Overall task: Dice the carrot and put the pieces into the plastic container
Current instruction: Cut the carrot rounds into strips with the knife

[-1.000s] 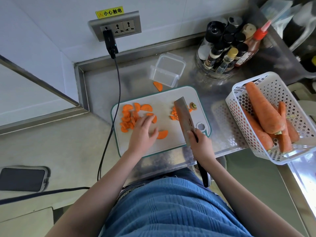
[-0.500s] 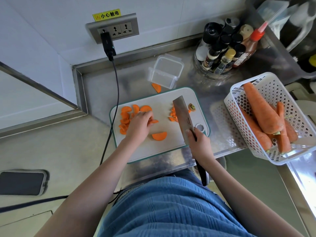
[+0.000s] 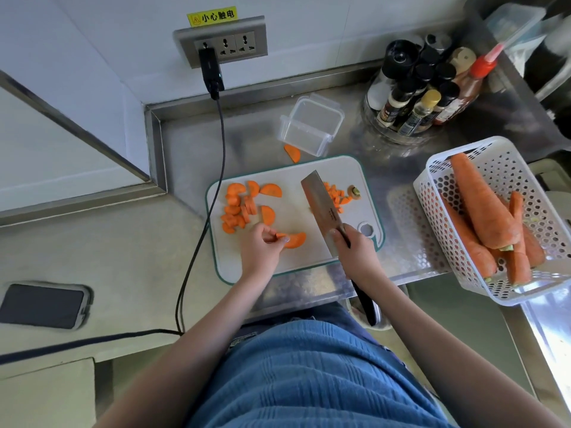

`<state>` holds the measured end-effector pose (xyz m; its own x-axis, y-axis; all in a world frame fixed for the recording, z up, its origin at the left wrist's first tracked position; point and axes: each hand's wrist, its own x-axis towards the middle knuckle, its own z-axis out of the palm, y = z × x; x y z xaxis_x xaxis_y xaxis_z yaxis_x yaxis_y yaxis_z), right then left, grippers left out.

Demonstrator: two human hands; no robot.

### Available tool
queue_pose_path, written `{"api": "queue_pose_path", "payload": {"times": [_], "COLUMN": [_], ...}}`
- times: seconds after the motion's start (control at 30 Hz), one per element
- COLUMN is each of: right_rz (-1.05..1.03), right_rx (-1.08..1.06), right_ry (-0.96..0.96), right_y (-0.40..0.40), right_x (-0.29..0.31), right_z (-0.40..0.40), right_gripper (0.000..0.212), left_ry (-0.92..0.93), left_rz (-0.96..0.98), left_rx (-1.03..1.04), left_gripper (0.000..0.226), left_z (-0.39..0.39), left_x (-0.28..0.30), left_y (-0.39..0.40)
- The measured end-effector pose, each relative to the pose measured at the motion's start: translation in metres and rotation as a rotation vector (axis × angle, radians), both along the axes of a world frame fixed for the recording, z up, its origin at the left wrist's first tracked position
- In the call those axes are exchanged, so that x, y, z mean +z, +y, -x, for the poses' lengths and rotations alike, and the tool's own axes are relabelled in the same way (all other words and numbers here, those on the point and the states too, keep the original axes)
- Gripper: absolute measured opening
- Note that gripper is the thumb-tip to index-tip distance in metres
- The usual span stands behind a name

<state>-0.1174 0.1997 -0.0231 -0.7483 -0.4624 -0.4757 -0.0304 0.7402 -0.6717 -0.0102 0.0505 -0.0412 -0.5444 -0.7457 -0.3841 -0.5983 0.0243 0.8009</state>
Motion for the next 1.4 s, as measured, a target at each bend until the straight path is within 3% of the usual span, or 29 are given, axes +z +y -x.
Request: {"api": "queue_pose_path", "payload": {"times": [0.23,0.5,0.73,0.97,1.1,1.2,1.4], "right_rz": [-0.015,-0.041,-0.089,-0.11,-0.117,-0.095,-0.127], "right_rx": [0.045,0.148,0.232,0.151,0.111,0.058,0.058], "right_ry": [-0.002,0.038,0.046,0.036,0.062,0.086,0.078], "right_y": [-0.006,-0.011,-0.011,0.004,0.005,0.004,-0.004], "right_x": [0.005,-0.006,-0.008,-0.013,-0.011,-0.006,-0.007], "right_z": [0.004,0.004,-0.003,-0.027,-0.032,-0.029,-0.034], "right_gripper": [0.029,0.029,0.027,0.027,0.027,0.029,0.03], "left_ry": [-0.044,0.009,0.057,0.12,0.086,0.045,0.155], "left_rz": [0.119,0.134,0.206,0.097,0.01,0.111,0.058], "left_rx": [-0.004,0.043,0.02,-0.327,-0.474,-0.452,-0.253], "left_gripper": [0.023,0.067,0.051,0.054,0.071,0.079,0.062], "left_z": [0.0,-0.011,-0.001,0.009,0.017,0.008,-0.006], "left_x": [-0.004,-0.012,-0.026,-0.023,-0.022,-0.024,-0.021], "left_y": [0.009,0.033,0.045,0.01,-0.006,0.001,0.026]}}
